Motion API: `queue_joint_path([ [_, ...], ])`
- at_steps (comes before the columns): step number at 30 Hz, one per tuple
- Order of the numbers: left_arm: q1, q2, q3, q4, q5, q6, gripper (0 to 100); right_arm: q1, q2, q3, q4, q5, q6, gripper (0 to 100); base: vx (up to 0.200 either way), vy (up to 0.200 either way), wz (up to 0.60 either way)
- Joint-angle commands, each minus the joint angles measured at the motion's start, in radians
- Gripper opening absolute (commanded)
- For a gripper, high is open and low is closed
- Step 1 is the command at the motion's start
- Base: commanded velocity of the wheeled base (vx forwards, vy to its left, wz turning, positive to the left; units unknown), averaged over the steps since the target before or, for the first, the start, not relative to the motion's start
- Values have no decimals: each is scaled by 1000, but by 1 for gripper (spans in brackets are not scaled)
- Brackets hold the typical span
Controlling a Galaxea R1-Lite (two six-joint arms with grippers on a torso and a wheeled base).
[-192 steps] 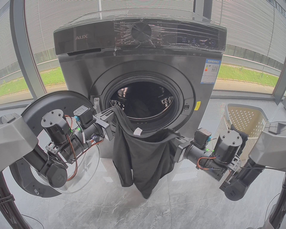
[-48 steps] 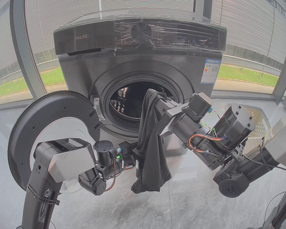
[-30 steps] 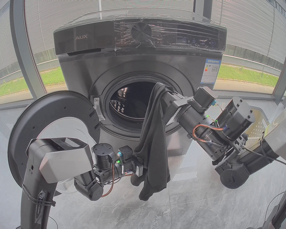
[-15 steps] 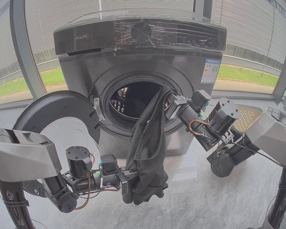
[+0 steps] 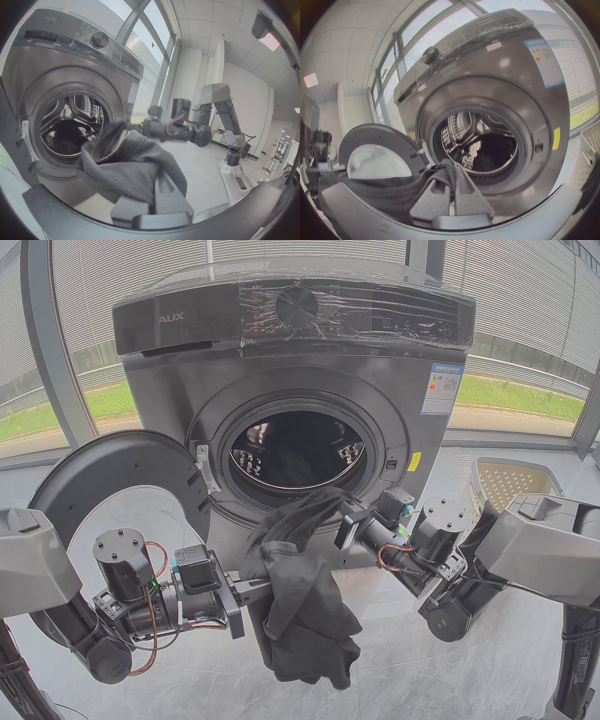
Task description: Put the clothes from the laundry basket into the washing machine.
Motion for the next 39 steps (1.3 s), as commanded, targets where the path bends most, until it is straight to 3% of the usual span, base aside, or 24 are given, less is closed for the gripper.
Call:
queue_joint_path([
  [1, 36, -17, -24, -1, 2, -4, 0, 17, 15, 75, -2, 10, -3, 0, 0, 0, 0],
  [5, 36, -12, -25, -1, 4, -4, 0, 18, 5, 93, -1, 19, -1, 0, 0, 0, 0],
  [6, 36, -12, -25, 1, 4, -4, 0, 18, 4, 102, -1, 20, -3, 100, 0, 0, 0],
  [11, 39, -12, -41, -1, 14, -5, 0, 17, -7, 124, -2, 16, -6, 100, 0, 0, 0],
  [18, 38, -52, -57, 1, 156, 13, 0, -22, -153, 432, -1, 43, -50, 100, 0, 0, 0],
  [21, 36, -99, -45, 3, 222, 10, 0, -54, -217, 495, -1, 45, -52, 100, 0, 0, 0],
  [24, 27, -139, 2, 1, 298, -7, 0, -108, -277, 526, -1, 46, -52, 100, 0, 0, 0],
  [26, 29, -145, 21, 3, 324, -17, 0, -144, -307, 540, -1, 46, -54, 100, 0, 0, 0],
  [28, 38, -126, 12, 1, 347, 4, 0, -163, -318, 567, -2, 45, -57, 100, 0, 0, 0],
  [30, 33, -124, 8, 3, 383, 6, 0, -184, -330, 584, -2, 45, -60, 100, 0, 0, 0],
  [32, 32, -124, 8, 3, 386, 6, 0, -187, -332, 586, -2, 46, -60, 100, 0, 0, 0],
  [33, 19, -124, 10, 3, 429, -2, 0, -207, -353, 592, -2, 46, -61, 100, 0, 0, 0],
  [35, 21, -121, 13, 1, 462, 0, 0, -223, -376, 598, -2, 46, -60, 100, 0, 0, 0],
  [39, 32, -130, 25, 1, 473, -7, 0, -247, -399, 607, -2, 48, -58, 100, 0, 0, 0],
])
